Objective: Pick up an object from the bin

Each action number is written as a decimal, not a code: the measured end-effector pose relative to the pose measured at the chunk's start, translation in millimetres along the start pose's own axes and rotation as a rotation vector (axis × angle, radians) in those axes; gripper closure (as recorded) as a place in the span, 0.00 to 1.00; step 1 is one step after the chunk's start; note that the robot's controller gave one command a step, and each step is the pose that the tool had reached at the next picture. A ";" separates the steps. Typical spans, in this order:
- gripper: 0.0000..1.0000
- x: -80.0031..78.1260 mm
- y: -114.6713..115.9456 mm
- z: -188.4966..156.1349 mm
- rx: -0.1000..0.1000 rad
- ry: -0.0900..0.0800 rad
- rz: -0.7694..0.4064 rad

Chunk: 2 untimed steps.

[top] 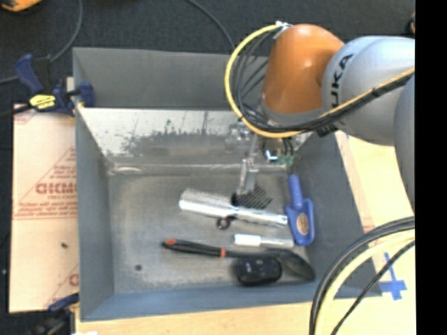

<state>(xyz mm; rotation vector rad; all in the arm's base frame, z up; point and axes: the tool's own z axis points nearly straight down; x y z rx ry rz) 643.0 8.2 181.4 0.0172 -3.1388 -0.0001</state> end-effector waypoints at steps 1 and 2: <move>0.00 -1.2 0.0 -5.3 0.000 -0.008 0.000; 0.00 30.5 -0.6 88.4 -0.002 -0.006 0.182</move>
Offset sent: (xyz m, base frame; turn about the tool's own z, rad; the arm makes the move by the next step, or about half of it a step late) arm -0.0396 -0.0004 -0.1114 0.2216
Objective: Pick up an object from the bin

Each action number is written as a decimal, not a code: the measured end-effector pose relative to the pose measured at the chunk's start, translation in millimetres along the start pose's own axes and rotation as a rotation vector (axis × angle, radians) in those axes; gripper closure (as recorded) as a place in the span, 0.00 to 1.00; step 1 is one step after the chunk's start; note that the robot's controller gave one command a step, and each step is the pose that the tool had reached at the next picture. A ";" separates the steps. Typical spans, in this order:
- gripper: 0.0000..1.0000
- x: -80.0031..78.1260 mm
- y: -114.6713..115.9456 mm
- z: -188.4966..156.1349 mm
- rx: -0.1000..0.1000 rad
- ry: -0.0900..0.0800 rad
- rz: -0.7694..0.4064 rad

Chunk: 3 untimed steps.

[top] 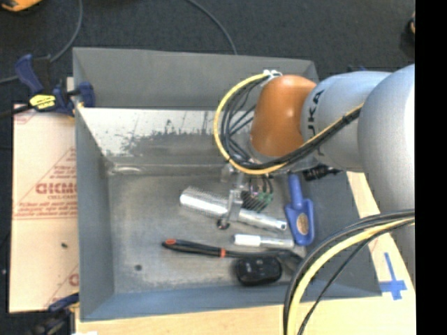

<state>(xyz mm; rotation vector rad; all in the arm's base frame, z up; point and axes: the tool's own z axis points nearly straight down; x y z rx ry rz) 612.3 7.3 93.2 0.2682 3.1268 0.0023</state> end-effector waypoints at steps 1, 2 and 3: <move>0.00 11.6 3.1 -67.7 0.001 -0.010 -0.178; 0.00 19.4 17.0 -5.0 0.000 0.002 0.096; 0.00 6.0 18.6 22.9 0.001 -0.009 0.060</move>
Offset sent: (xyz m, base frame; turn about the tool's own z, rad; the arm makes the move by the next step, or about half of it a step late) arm -0.0158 0.0203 0.0068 0.0986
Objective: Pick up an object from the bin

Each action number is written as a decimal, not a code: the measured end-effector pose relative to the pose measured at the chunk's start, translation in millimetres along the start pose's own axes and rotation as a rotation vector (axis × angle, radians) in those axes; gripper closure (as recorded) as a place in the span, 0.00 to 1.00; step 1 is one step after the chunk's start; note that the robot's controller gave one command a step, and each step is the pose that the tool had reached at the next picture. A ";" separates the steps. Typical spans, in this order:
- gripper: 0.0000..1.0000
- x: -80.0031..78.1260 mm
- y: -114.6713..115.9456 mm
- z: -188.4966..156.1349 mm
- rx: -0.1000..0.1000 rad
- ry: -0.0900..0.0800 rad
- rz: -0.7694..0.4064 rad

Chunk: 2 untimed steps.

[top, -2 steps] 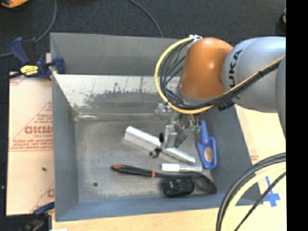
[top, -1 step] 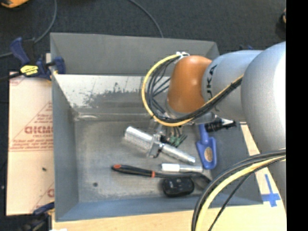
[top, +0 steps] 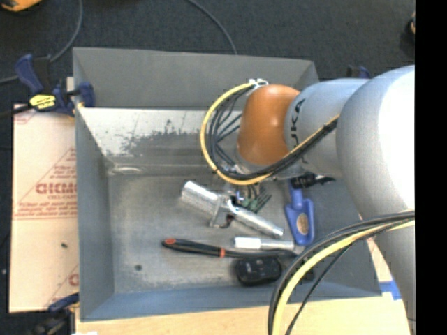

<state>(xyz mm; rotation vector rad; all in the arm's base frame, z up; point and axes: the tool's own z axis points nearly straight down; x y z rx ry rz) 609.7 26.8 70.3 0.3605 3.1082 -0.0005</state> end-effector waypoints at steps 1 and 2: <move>1.00 25.8 -1.3 -0.1 -0.001 0.013 0.137; 1.00 25.8 -1.3 -0.1 -0.001 0.013 0.137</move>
Offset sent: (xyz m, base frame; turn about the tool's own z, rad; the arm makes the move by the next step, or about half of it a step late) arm 0.0000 0.0000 0.0000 0.0000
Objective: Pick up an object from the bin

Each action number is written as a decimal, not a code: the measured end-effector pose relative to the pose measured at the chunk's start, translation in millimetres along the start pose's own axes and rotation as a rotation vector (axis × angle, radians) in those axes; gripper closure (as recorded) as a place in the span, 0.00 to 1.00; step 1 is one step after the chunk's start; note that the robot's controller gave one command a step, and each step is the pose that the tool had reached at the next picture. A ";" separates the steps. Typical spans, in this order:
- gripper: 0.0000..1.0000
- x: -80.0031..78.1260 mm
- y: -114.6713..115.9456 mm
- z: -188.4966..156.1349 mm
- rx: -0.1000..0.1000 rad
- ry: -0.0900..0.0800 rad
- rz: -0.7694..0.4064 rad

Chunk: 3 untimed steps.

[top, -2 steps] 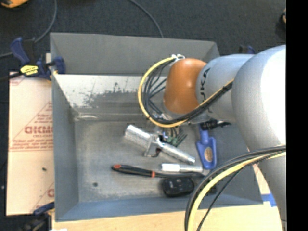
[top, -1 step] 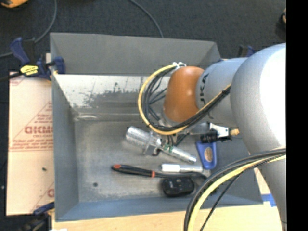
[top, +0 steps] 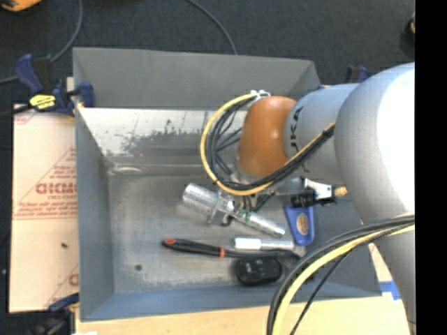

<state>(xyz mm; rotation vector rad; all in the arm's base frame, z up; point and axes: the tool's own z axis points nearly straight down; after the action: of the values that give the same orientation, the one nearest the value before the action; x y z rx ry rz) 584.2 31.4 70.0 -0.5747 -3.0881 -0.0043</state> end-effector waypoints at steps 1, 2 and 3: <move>1.00 0.7 -0.4 -2.5 0.000 0.000 0.000; 1.00 2.5 -1.4 -18.2 0.003 0.007 -0.001; 1.00 1.0 -0.9 -41.3 0.000 0.002 -0.002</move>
Offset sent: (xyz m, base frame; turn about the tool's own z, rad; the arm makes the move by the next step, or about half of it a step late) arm 0.0000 0.0000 0.0838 0.0000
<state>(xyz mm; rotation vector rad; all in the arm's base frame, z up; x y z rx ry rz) 583.0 30.8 111.3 -0.5719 -3.0861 -0.0046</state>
